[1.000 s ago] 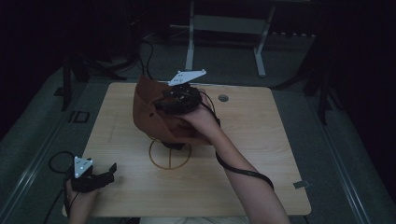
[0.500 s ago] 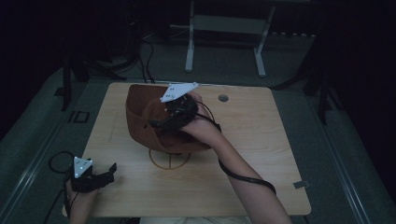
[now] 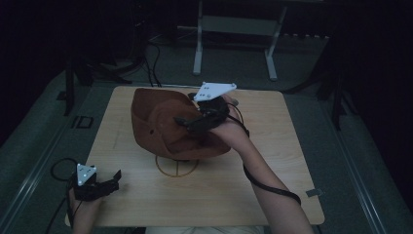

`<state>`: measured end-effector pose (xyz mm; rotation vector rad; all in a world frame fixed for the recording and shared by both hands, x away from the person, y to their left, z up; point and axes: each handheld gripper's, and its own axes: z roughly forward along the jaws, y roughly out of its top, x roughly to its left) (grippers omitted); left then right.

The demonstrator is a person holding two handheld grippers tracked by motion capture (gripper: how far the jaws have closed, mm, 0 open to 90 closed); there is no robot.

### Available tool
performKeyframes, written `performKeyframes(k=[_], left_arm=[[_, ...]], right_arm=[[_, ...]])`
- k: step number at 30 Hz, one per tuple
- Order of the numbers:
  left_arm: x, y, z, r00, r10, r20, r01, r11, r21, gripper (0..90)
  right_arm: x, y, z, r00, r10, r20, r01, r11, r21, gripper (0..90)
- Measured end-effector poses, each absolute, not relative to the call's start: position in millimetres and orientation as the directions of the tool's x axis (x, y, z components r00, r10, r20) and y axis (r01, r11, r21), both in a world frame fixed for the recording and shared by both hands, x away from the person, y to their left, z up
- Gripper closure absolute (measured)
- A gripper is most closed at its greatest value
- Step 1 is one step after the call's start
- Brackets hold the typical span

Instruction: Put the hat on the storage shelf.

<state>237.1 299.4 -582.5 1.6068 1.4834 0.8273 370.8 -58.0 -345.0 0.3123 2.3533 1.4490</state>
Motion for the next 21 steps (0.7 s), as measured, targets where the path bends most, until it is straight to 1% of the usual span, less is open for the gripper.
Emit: performKeyframes(k=[9,21], left_arm=[[237,300,-583,0.099,0.994,-0.046,0.479,-0.007,0.878,3.3],[237,299,-583,0.095,0.995,-0.042,0.472,-0.008,0.882,3.3]], right_arm=[[377,-96,-355,-0.893,0.425,-0.145,0.060,0.434,0.899,13.8],[379,-159,-385,-0.836,0.537,-0.111,0.137,0.401,0.906,13.7]])
